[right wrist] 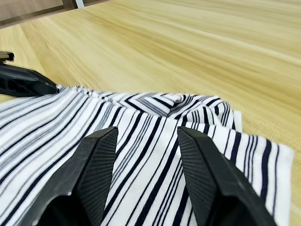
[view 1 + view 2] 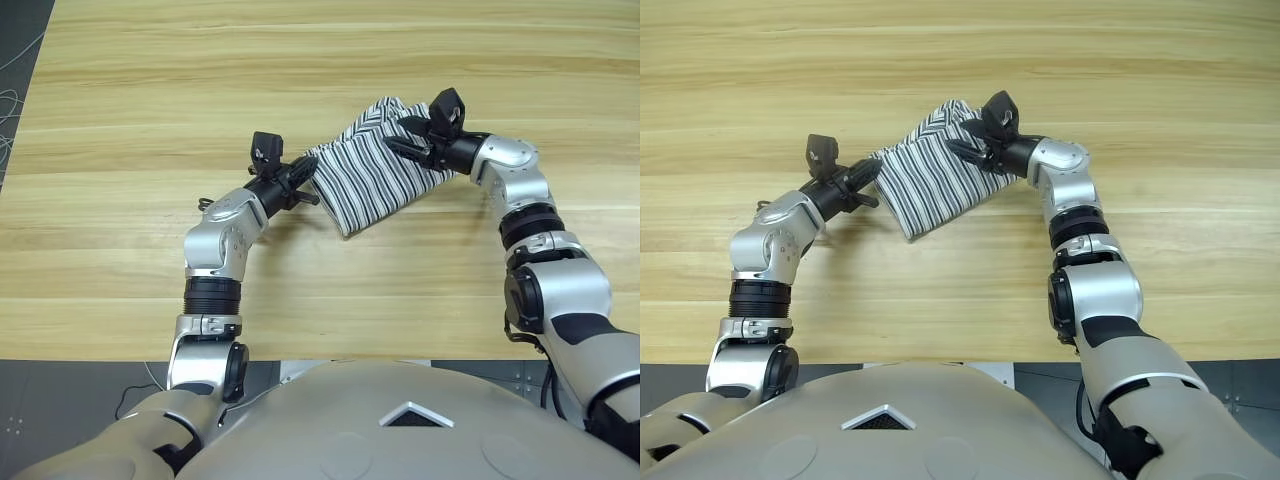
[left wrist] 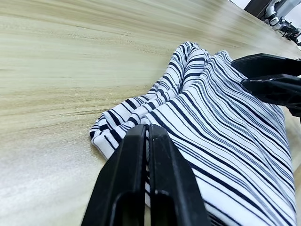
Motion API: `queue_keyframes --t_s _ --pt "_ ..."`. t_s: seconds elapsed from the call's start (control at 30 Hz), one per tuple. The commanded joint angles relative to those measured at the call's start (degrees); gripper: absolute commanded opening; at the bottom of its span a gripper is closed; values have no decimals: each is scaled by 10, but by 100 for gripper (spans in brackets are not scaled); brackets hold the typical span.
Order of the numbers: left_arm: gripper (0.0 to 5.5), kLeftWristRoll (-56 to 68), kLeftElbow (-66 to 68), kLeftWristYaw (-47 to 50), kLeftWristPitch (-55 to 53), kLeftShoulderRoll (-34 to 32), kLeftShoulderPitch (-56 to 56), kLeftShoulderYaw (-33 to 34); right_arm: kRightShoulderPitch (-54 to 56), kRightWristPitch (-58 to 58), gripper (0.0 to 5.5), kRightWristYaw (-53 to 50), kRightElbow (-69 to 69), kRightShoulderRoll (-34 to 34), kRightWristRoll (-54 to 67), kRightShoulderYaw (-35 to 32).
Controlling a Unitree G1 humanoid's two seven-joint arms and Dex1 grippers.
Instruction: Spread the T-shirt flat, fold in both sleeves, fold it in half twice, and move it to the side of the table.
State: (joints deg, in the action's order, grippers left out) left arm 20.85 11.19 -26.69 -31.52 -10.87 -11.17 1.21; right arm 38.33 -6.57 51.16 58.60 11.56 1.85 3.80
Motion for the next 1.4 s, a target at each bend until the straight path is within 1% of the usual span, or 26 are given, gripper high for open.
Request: queue_keyframes --t_s 0.03,0.23,0.33,0.5,0.67,0.77,0.8,0.93,1.03,1.2,1.33,1.4 --pt "11 -11 5 0 5 -8 -9 0 -9 -7 235 -41 28 1 -40 26" --pt "11 -3 -7 -4 8 -6 -5 3 -12 -23 235 -86 61 -2 -76 52" --pt "67 5 -31 -14 9 -4 3 0 -9 -28 235 -90 68 -2 -75 54" --pt "134 4 -28 -10 3 0 -1 7 -6 -30 235 -95 73 -1 -74 54" --pt "138 17 -29 -5 2 5 -9 29 0 -28 235 -106 83 6 -76 53" --pt "138 20 -24 14 12 4 -22 55 19 -16 235 -139 107 25 -85 51" --pt "138 22 -24 19 13 3 -25 65 27 -10 235 -153 117 36 -87 49" --pt "138 37 -38 34 9 -8 -38 105 55 10 235 -199 160 131 -89 22" --pt "138 37 -41 37 8 -12 -41 110 49 29 235 -234 179 205 -81 -8" --pt "138 34 -49 37 9 -15 -36 106 3 43 235 -288 193 316 -57 -75" --pt "138 34 -56 38 9 -14 -33 105 1 40 235 -310 190 370 -47 -117" --pt "138 32 -59 37 11 -13 -32 102 17 22 235 -297 183 380 -25 -147"
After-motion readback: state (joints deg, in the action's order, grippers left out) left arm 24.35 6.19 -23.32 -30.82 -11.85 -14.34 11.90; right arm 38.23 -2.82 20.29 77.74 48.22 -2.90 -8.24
